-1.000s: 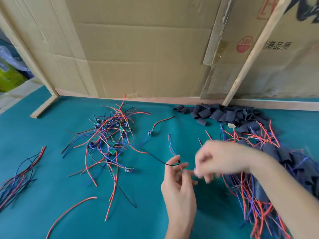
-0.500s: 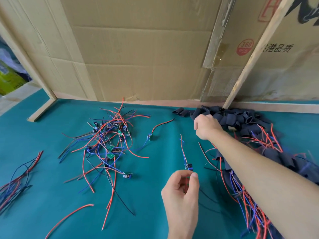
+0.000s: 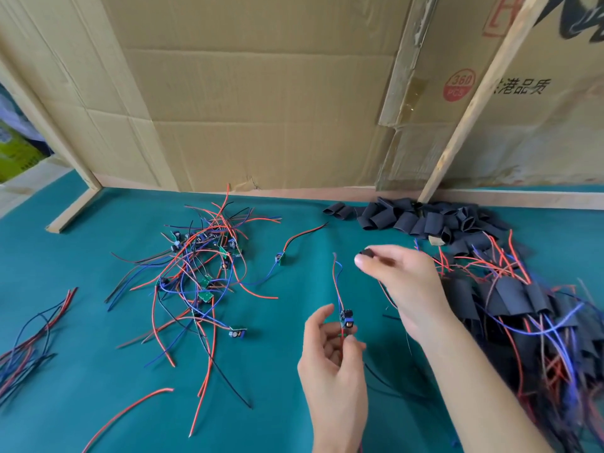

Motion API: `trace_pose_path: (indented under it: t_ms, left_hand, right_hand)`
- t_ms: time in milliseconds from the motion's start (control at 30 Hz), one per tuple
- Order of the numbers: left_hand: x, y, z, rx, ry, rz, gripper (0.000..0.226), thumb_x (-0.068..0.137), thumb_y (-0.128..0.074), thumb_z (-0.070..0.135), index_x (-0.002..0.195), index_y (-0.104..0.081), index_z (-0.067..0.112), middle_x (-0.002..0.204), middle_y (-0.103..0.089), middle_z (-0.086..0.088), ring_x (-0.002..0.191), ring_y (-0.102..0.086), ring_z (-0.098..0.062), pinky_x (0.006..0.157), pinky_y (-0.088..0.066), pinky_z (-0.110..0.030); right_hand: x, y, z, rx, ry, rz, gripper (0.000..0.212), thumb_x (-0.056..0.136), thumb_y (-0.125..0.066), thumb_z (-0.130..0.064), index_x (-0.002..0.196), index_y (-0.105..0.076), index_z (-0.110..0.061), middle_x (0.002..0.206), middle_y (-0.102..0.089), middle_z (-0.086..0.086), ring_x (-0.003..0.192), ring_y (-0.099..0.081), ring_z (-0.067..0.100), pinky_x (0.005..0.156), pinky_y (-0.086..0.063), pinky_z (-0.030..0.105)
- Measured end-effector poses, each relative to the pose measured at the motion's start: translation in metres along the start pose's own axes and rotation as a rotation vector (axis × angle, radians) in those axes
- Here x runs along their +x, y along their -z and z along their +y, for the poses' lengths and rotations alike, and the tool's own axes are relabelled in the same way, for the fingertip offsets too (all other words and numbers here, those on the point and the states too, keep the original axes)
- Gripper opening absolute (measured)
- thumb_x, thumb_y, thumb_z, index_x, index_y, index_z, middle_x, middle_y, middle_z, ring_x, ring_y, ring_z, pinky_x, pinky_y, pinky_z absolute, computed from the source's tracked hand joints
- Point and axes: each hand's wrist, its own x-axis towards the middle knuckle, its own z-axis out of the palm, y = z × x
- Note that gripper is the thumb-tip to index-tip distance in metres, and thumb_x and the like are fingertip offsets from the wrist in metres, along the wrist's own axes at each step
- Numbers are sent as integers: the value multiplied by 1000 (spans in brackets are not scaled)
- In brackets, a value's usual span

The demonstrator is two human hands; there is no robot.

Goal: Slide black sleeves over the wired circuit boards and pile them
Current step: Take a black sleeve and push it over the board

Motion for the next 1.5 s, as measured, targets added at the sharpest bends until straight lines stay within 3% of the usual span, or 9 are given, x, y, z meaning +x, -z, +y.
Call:
trace_pose_path:
  t_ms: [167,333,500,600,833,967,1267,1400,1500]
  left_hand:
    - [-2,0,3,-1,-24,-2,56,90,-56,-14,104,-74,38,90,-76,0,70,-65,-18,62,-51,-22]
    - [-3,0,4,32,-81,23,23,83,-72,23,94,-68,42,84,-74,5,64,-60,-15,65,-55,-30]
    - [-2,-1,0,45,-66,54,20,82,-77,25,82,-60,35,78,-68,7,65,-59,-16,68,-53,-41]
    - [-2,0,-1,19,-87,70,12,85,-70,32,80,-59,34,77,-69,4,66,-63,-20,64,-53,-30]
    - [-2,1,-2,22,-83,11,36,99,-61,2,89,-64,36,84,-76,-6,74,-73,-19,68,-57,-22]
    - [-2,3,-2,30,-71,13,33,91,-65,-8,99,-65,24,84,-74,-1,73,-70,-15,60,-58,-25]
    - [-4,5,0,20,-47,-80,39,84,-61,-17,104,-62,16,93,-78,0,67,-66,-7,56,-54,-16]
    - [-6,3,2,-22,-44,-82,23,85,-67,8,100,-67,26,92,-77,-1,71,-71,-14,55,-54,-19]
    - [-6,4,2,17,-36,-71,18,95,-70,22,98,-63,38,88,-78,-1,69,-73,-17,50,-52,-22]
  right_hand:
    - [-34,1,15,-23,32,-99,37,80,-85,-5,107,-79,-30,105,-76,-10,97,-72,9,91,-55,25]
    - [-47,5,20,125,-51,-254,44,74,-79,4,108,-78,-26,99,-78,7,84,-73,17,79,-56,25]
    - [-46,6,23,156,-96,-235,39,63,-76,1,95,-77,-21,93,-78,5,69,-65,15,61,-52,24]
    - [-44,7,28,132,-105,-166,35,73,-73,14,82,-76,-20,86,-77,0,62,-58,11,58,-48,23]
    - [-43,6,33,149,-122,-188,20,69,-64,-5,83,-77,2,85,-74,25,72,-71,22,62,-55,23]
    - [-41,12,28,217,-87,-173,22,89,-65,9,76,-78,-4,82,-75,17,72,-71,21,60,-55,24]
    - [-46,12,21,184,-162,-103,27,89,-64,8,71,-60,-11,75,-60,8,75,-63,23,71,-60,33]
    - [-50,6,14,291,-155,-112,33,89,-56,12,66,-54,-12,78,-62,18,82,-70,40,75,-58,42]
    - [-56,2,10,244,-117,-238,26,80,-61,1,62,-51,-16,84,-68,19,74,-62,37,52,-46,35]
